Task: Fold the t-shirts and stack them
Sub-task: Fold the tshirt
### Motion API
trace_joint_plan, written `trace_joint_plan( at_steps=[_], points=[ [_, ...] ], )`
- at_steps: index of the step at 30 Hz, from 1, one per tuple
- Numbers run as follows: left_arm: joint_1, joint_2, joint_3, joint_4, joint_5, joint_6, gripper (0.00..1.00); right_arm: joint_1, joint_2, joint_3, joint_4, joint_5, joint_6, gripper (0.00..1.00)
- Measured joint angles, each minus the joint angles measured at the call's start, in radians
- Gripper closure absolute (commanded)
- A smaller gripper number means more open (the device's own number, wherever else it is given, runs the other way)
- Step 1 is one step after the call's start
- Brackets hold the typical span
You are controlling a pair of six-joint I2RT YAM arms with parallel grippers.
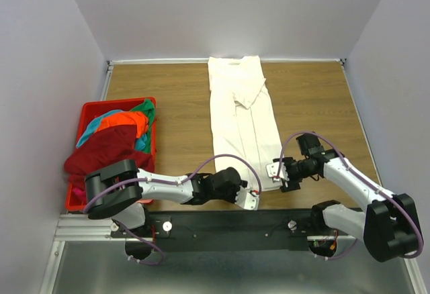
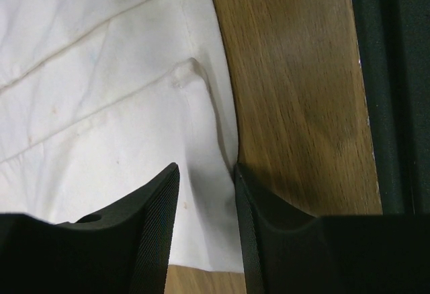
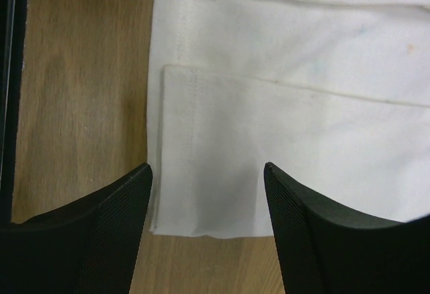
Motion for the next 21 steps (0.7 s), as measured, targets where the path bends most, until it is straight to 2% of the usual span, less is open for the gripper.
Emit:
trace_joint_plan(
  at_steps=[10, 15, 16, 18, 19, 21],
  points=[
    [0.002, 0.004, 0.000, -0.005, 0.000, 0.000, 0.63, 0.043, 0.035, -0.008, -0.005, 0.031, 0.005, 0.31],
    [0.006, 0.009, 0.000, -0.004, 0.000, 0.000, 0.69, 0.048, 0.040, -0.008, -0.003, 0.040, 0.026, 0.42],
    [0.008, 0.010, 0.001, -0.004, 0.001, 0.000, 0.75, 0.049, 0.040, -0.008, -0.002, 0.043, 0.030, 0.52],
    [0.011, 0.010, 0.001, -0.004, 0.001, 0.000, 0.77, 0.051, 0.040, -0.009, 0.005, 0.050, 0.035, 0.54],
    [0.013, 0.010, 0.001, -0.005, 0.003, -0.001, 0.77, 0.053, 0.040, -0.010, 0.008, 0.055, 0.042, 0.60],
    [0.019, 0.011, 0.001, -0.007, 0.005, -0.003, 0.78, 0.056, 0.040, -0.010, 0.013, 0.062, 0.048, 0.65]
  ],
)
